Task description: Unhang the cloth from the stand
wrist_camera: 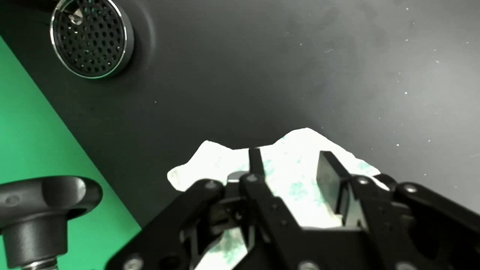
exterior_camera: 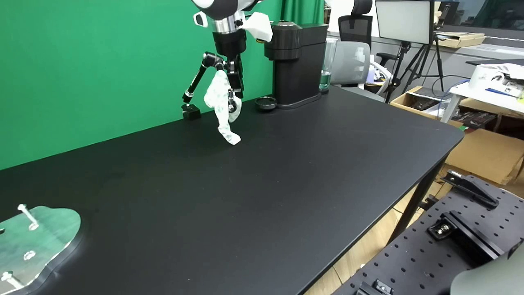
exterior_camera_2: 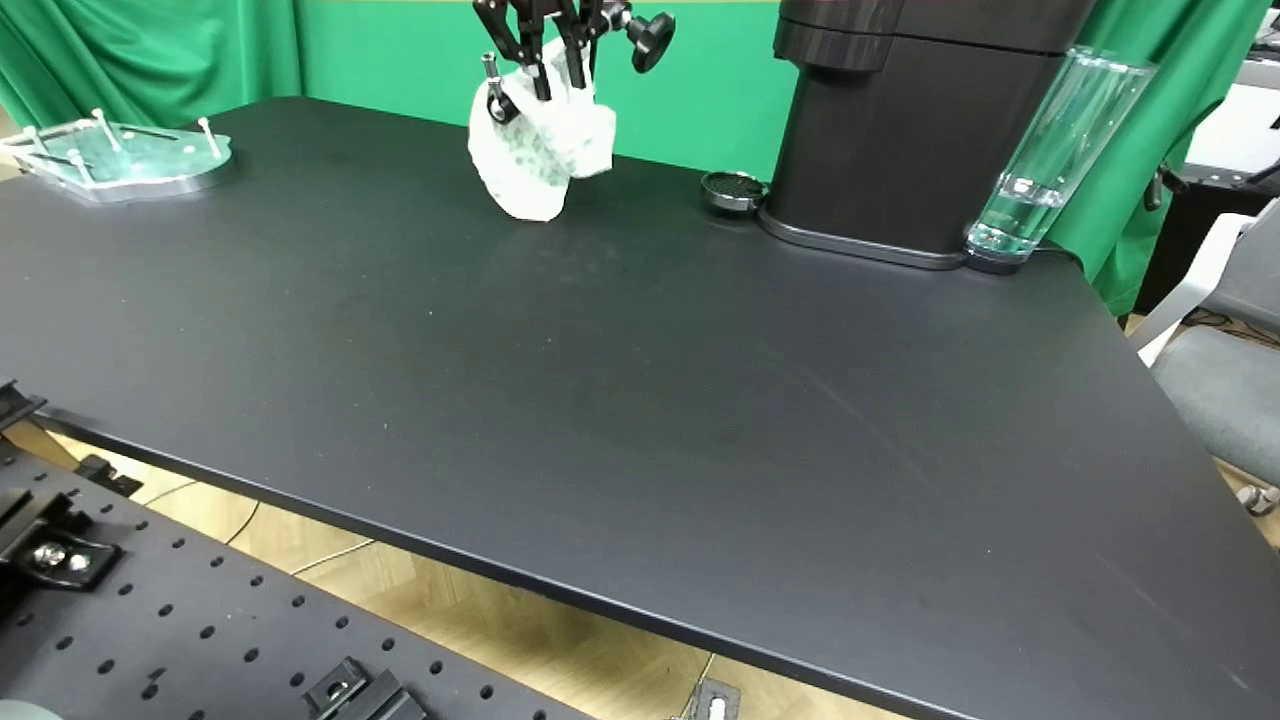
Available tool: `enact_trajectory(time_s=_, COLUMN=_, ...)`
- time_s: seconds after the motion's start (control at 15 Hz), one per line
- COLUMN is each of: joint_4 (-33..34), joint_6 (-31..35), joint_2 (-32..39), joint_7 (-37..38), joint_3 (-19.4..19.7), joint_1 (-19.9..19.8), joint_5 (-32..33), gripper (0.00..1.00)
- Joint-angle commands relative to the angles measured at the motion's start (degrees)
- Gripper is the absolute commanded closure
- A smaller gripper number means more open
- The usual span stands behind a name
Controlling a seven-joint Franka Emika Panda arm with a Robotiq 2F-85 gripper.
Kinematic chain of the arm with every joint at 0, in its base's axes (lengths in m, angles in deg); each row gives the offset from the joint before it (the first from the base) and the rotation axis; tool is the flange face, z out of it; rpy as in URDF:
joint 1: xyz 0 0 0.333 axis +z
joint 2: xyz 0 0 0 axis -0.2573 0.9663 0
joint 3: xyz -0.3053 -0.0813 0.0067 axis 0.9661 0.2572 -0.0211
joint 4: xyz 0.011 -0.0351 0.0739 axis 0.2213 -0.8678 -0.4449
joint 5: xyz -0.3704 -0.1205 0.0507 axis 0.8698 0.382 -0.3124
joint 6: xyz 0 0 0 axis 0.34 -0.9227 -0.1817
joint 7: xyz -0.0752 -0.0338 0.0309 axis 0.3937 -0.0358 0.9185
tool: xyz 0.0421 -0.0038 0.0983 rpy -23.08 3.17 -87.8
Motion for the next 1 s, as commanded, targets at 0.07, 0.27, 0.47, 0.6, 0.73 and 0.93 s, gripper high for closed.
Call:
enact_trajectory(time_s=0.07, joint_4=-0.6, joint_6=-0.2, joint_2=0.2, joint_7=5.4, joint_3=-1.0, joint_1=-0.3, joint_5=-3.6, gripper=0.93)
enact_trajectory(time_s=0.27, joint_4=-0.9, joint_6=0.2, joint_2=-0.1, joint_7=6.8, joint_3=-1.1, joint_1=-0.5, joint_5=-4.6, gripper=1.00)
enact_trajectory(time_s=0.47, joint_4=-1.6, joint_6=0.7, joint_2=-0.7, joint_7=8.2, joint_3=-1.1, joint_1=-0.7, joint_5=-5.1, gripper=1.00)
enact_trajectory(time_s=0.6, joint_4=-2.0, joint_6=0.5, joint_2=-1.3, joint_7=8.7, joint_3=-1.3, joint_1=-0.9, joint_5=-5.7, gripper=1.00)
enact_trajectory(time_s=0.73, joint_4=-2.4, joint_6=-0.3, joint_2=-1.7, joint_7=8.3, joint_3=-1.5, joint_1=-1.1, joint_5=-6.2, gripper=0.74)
enact_trajectory(time_s=0.93, joint_4=-3.1, joint_6=-1.0, joint_2=-2.4, joint_7=7.1, joint_3=-1.6, joint_1=-1.2, joint_5=-5.7, gripper=0.61)
